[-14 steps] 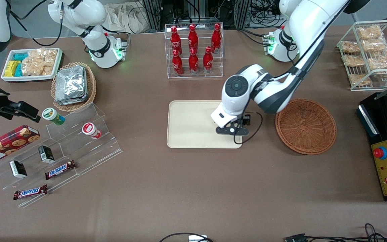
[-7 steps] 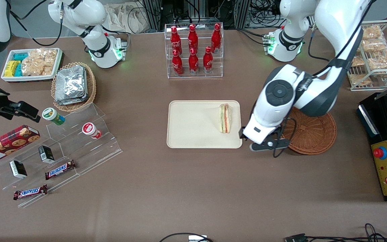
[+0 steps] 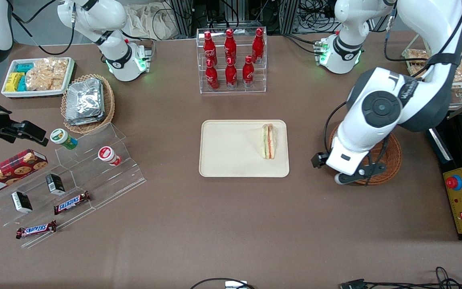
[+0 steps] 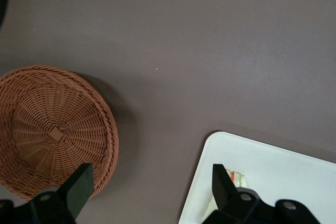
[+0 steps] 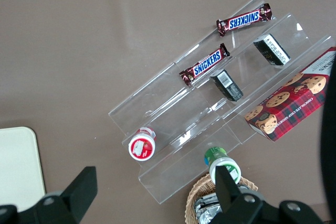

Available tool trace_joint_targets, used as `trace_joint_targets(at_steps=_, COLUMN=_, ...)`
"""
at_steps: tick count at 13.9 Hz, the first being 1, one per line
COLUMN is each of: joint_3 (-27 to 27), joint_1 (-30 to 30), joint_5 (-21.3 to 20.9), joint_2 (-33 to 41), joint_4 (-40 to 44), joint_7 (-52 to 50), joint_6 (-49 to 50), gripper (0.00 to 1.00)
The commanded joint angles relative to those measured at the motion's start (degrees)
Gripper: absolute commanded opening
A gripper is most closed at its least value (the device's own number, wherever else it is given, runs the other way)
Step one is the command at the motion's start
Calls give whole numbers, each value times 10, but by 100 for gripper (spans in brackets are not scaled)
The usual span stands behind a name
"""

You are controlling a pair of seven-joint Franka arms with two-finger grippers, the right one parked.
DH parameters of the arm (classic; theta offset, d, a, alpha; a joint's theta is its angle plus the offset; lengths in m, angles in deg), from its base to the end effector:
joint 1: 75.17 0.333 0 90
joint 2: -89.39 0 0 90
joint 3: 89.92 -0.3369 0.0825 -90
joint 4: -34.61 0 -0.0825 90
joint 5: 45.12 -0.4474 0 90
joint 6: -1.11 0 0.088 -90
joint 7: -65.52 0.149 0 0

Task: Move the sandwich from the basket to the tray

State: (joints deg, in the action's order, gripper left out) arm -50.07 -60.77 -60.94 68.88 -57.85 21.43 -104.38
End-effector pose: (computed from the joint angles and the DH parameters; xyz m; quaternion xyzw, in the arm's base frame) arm 0.6660 -0.2347 0.4118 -0.9904 -0.1353 0.0070 0.0275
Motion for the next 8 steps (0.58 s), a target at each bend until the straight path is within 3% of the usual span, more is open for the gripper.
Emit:
trace_joint_targets(at_steps=1, joint_3=5, joint_1=31, joint_5=32, joint_2=24, joint_4=6, joint_7=49, joint_6=23, gripper=100)
trace_joint_targets(at_steps=3, joint_3=-3, joint_1=50, joint_5=69, joint_2=54, joint_4=5, joint_7=111, joint_6=42, gripper=100)
trace_joint_targets(at_steps=6, joint_3=-85, joint_1=27, joint_5=123, joint_2=101, joint_4=1, joint_7=201, joint_6=68, gripper=100)
trace_joint_targets(at_steps=8, joint_3=-150, joint_1=-8, joint_5=134, joint_2=127, joint_4=1, joint_7=263, joint_6=104, gripper=100)
